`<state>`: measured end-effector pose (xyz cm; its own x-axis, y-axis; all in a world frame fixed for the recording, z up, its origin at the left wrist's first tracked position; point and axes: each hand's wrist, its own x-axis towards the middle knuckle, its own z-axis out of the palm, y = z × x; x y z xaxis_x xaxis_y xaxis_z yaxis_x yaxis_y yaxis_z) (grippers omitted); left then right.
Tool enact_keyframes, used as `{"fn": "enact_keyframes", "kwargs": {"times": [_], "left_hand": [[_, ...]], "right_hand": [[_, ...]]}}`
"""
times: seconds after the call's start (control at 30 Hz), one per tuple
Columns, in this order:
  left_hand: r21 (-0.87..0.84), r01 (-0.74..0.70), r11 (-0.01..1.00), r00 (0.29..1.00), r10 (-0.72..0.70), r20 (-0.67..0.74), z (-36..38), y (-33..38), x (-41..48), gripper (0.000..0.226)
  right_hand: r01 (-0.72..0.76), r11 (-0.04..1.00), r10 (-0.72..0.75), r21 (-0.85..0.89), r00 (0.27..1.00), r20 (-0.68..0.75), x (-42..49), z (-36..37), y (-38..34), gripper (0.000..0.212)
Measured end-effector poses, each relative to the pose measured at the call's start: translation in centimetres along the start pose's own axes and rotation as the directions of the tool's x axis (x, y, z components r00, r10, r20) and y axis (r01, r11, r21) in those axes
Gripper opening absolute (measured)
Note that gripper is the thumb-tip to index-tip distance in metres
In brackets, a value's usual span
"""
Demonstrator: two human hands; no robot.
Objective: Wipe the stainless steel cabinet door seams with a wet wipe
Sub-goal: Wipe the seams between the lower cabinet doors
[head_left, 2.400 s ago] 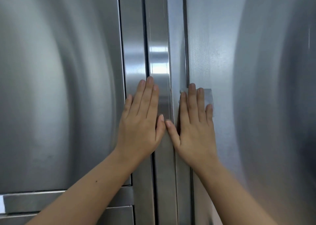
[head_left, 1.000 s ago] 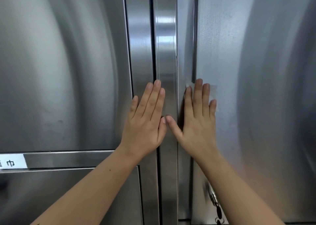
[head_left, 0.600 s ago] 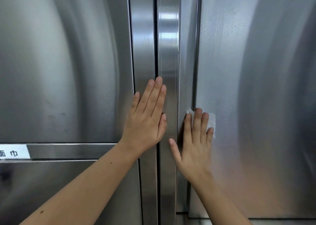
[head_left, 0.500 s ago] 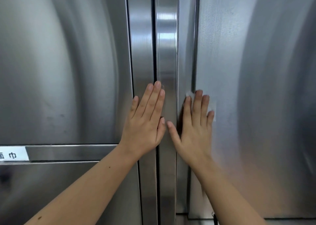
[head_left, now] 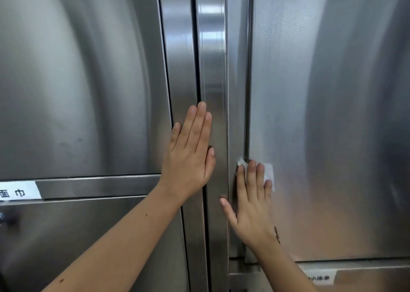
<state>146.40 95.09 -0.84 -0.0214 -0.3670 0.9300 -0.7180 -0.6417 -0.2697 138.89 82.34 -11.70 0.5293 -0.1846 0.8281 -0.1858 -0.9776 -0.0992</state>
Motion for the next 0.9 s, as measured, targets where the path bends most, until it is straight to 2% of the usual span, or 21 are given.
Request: {"fn": "enact_keyframes", "kwargs": {"times": [0.2,0.33,0.5,0.63,0.77,0.9], "left_hand": [[0.03,0.007,1.0,1.0,-0.007,0.018,0.3,0.4,-1.1,0.06],[0.063,-0.005,0.998,1.0,0.003,0.031,0.9,0.9,-2.6,0.058],[0.076,-0.011,0.997,0.998,0.007,0.058,1.2,1.6,-5.0,0.057],[0.082,-0.023,0.996,0.994,0.014,0.109,1.4,1.9,-6.3,0.064],[0.104,-0.044,0.994,0.995,0.034,0.097,1.8,2.0,-7.5,0.064],[0.097,-0.059,0.993,0.994,0.049,0.102,2.2,2.0,-8.3,0.065]], "right_hand": [[-0.001,0.996,0.013,0.094,0.991,-0.134,4.8,-1.6,-0.7,0.073],[-0.016,0.998,0.023,0.067,0.994,-0.108,1.3,0.3,-0.5,0.071],[-0.057,0.998,0.057,0.032,0.998,-0.001,-4.6,2.7,-0.4,0.07],[-0.084,0.995,0.086,0.057,0.996,-0.028,-3.3,2.3,-0.8,0.072],[-0.084,0.992,0.092,0.091,0.992,-0.088,-0.5,1.6,-1.1,0.072],[-0.076,0.995,0.08,0.059,0.995,-0.059,-2.6,3.1,-0.7,0.07]]}}
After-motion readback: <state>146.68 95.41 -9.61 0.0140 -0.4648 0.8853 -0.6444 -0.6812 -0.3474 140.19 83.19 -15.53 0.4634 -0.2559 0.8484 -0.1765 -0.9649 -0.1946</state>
